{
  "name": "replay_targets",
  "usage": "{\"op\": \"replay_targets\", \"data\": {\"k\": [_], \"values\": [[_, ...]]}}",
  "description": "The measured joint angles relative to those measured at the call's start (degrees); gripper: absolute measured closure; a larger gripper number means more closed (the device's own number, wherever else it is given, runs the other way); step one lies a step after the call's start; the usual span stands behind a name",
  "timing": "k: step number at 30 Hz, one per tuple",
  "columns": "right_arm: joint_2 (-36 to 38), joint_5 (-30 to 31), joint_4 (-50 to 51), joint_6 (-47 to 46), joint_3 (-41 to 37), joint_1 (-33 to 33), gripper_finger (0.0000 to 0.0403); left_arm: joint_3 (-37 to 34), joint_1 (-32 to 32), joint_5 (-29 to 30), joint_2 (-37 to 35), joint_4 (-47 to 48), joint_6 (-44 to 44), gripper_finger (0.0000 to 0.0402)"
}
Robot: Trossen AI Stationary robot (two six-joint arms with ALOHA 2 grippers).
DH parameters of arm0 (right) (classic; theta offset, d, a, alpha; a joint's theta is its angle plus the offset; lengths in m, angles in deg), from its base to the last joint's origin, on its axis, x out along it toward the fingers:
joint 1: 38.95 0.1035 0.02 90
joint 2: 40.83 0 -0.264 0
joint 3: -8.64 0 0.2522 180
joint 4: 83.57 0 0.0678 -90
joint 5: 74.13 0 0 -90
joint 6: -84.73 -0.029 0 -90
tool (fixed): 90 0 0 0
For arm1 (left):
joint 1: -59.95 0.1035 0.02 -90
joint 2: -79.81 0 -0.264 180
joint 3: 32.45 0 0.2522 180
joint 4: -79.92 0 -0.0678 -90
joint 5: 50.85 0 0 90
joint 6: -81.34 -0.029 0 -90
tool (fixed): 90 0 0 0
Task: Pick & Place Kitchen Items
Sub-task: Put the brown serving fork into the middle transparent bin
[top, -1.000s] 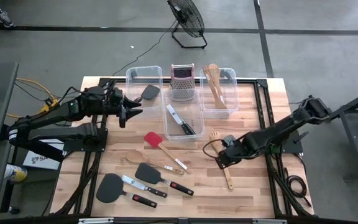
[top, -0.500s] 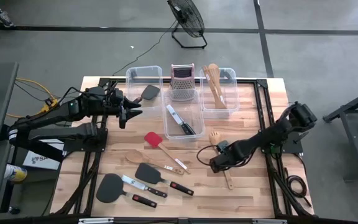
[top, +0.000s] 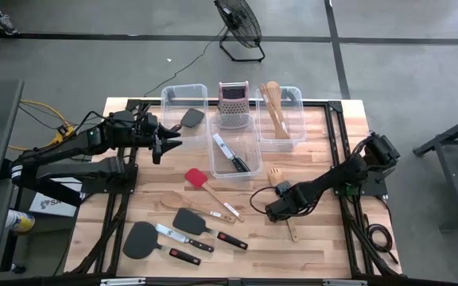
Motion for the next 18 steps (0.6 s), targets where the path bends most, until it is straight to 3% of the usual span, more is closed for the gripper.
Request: {"op": "replay_targets", "data": {"k": [8,18], "values": [[-0.1,0.0,1.7,0.8,0.0,-0.1,0.0329,0.0,0.0,0.0,0.0,0.0,0.4,0.0225],[4.9,2.4,2.5,3.6,-0.9,-0.1,0.0329,0.0,0.0,0.1,0.0,0.4,1.5,0.0225]]}}
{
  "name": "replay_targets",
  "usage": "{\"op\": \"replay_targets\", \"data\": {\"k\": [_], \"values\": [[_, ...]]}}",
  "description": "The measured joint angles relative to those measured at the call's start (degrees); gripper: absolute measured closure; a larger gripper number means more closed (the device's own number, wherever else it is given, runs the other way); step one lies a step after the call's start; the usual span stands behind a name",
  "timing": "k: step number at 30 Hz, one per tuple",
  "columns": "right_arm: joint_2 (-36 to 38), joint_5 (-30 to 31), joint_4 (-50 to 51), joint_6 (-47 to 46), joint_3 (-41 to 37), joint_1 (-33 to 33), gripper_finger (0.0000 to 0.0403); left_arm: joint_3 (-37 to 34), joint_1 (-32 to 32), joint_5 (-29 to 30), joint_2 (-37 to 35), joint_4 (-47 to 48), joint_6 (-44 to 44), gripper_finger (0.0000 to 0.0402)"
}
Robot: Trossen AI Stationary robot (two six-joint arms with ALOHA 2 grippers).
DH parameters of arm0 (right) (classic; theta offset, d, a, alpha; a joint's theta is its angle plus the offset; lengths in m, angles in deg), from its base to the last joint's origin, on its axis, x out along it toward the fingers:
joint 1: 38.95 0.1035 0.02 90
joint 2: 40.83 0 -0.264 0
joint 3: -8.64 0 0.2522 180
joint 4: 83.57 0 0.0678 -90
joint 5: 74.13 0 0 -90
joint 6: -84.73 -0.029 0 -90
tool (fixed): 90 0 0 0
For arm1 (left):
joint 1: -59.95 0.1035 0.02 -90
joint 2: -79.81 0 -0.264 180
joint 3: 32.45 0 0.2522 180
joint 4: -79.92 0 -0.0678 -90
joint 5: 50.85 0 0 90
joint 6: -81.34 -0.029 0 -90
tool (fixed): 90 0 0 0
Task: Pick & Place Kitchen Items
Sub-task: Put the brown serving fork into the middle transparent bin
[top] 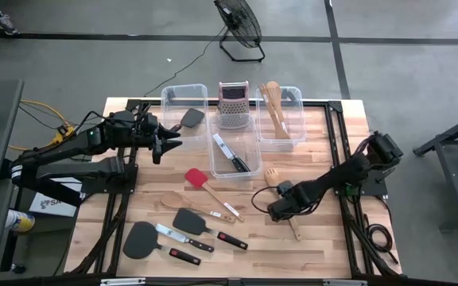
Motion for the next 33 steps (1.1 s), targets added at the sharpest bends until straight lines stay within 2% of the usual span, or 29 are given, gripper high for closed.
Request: {"op": "replay_targets", "data": {"k": [12,23,33], "values": [[14.5,5.8,1.8,8.5,0.2,0.7,0.0329,0.0,0.0,0.5,0.0,0.3,3.1,0.0225],[31.0,17.5,3.2,19.8,0.3,-0.7,0.0333,0.0,0.0,0.6,0.0,0.2,5.3,0.0225],[36.5,13.5,10.4,27.3,0.4,-5.2,0.0333,0.0,0.0,0.7,0.0,0.2,7.5,0.0225]]}}
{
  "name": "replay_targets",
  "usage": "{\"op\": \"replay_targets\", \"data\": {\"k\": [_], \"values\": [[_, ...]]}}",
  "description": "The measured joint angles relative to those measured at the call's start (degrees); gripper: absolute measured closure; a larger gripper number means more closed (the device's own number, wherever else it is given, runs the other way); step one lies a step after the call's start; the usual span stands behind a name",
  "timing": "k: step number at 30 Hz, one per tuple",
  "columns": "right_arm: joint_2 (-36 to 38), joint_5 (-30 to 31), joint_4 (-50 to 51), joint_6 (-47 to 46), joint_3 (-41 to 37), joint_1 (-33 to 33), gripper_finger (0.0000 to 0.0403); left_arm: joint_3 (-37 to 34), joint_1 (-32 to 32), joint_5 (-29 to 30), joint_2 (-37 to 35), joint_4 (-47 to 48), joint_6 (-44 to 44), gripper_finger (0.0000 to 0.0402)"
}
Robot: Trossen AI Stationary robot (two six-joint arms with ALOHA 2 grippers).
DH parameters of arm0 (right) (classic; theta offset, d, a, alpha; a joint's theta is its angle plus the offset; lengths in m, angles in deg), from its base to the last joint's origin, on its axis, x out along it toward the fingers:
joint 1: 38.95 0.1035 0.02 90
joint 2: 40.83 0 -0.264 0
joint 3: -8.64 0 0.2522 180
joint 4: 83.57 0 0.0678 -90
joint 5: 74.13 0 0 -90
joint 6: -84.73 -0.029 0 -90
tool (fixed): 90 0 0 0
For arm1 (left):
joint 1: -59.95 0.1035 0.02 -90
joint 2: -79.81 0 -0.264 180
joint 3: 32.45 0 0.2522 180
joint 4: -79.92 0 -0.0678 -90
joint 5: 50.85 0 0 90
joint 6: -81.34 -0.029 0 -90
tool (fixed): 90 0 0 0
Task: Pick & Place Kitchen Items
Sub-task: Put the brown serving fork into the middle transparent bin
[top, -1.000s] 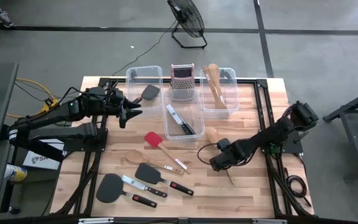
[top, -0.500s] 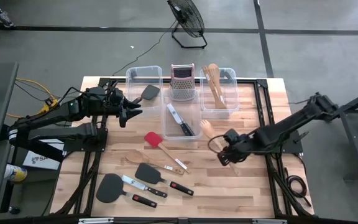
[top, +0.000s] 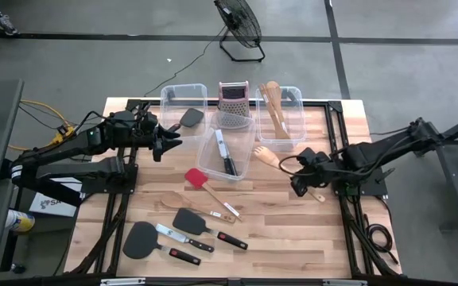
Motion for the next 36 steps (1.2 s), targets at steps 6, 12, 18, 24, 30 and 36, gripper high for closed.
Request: {"op": "replay_targets", "data": {"k": [6,12,18,24,30,36], "values": [[1.8,-2.7,-0.3,2.2,0.0,-1.4,0.0333,0.0,0.0,0.0,0.0,0.3,-0.6,0.0225],[4.3,-4.2,-0.7,1.9,0.1,-1.4,0.0333,0.0,0.0,0.0,0.0,0.4,-0.6,0.0225],[7.3,-5.5,-0.8,2.5,0.1,-1.3,0.0333,0.0,0.0,0.0,0.0,0.4,-0.5,0.0225],[10.5,-3.9,-0.8,3.8,0.1,-1.3,0.0333,0.0,0.0,-0.2,0.0,0.4,-0.4,0.0225],[12.1,7.1,-3.3,3.8,0.1,-1.3,0.0334,0.0,0.0,-0.3,0.0,0.3,-0.4,0.0225],[11.7,19.9,-4.3,4.0,0.1,-2.9,0.0334,0.0,0.0,-0.3,0.0,-0.1,-0.3,0.0225]]}}
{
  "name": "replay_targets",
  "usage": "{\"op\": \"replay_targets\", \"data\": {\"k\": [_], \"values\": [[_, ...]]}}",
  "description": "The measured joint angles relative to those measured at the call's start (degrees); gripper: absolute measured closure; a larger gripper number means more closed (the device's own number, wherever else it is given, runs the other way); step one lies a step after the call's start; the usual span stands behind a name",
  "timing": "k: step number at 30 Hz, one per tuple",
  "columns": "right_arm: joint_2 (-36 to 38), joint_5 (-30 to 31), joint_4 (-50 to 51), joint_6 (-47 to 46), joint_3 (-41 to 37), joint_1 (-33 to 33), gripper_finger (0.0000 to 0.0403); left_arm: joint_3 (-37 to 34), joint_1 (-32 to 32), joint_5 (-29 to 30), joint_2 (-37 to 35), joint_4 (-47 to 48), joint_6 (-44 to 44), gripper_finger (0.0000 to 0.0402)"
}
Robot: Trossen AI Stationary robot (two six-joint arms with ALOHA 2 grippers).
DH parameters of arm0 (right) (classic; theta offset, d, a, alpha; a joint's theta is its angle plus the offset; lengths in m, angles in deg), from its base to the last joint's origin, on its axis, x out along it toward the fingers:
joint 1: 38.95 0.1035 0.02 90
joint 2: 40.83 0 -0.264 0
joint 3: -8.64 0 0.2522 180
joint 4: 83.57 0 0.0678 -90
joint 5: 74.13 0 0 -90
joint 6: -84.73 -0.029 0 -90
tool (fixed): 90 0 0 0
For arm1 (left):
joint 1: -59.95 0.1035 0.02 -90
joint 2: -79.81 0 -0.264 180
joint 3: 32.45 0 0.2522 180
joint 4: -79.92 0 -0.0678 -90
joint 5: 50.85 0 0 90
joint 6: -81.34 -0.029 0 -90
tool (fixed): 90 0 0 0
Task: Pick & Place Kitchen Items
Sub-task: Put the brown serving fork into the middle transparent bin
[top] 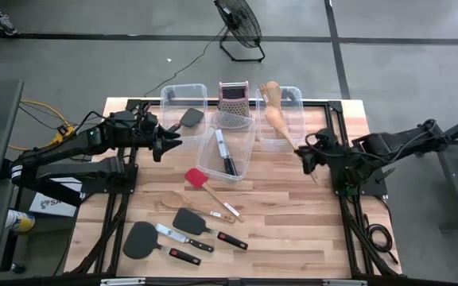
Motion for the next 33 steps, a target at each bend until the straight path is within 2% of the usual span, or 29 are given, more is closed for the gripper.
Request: {"op": "replay_targets", "data": {"k": [7,13,18,27,33], "values": [[-2.2,10.5,-2.2,3.5,0.0,-5.4,0.0334,0.0,0.0,0.0,0.0,-0.2,0.1,0.0225],[-6.4,15.3,-11.4,14.5,0.0,-12.1,0.0334,0.0,0.0,0.0,0.0,-0.4,0.1,0.0225],[-10.0,14.4,-19.6,25.6,0.0,-18.1,0.0334,0.0,0.0,0.0,0.0,-0.4,-0.2,0.0225],[-17.1,8.4,-28.2,40.8,0.0,-29.4,0.0334,0.0,0.0,0.1,0.0,-0.4,-0.7,0.0225],[-22.0,4.5,-30.3,42.8,0.0,-34.6,0.0334,0.0,0.0,0.1,0.0,-0.4,-0.7,0.0225]]}}
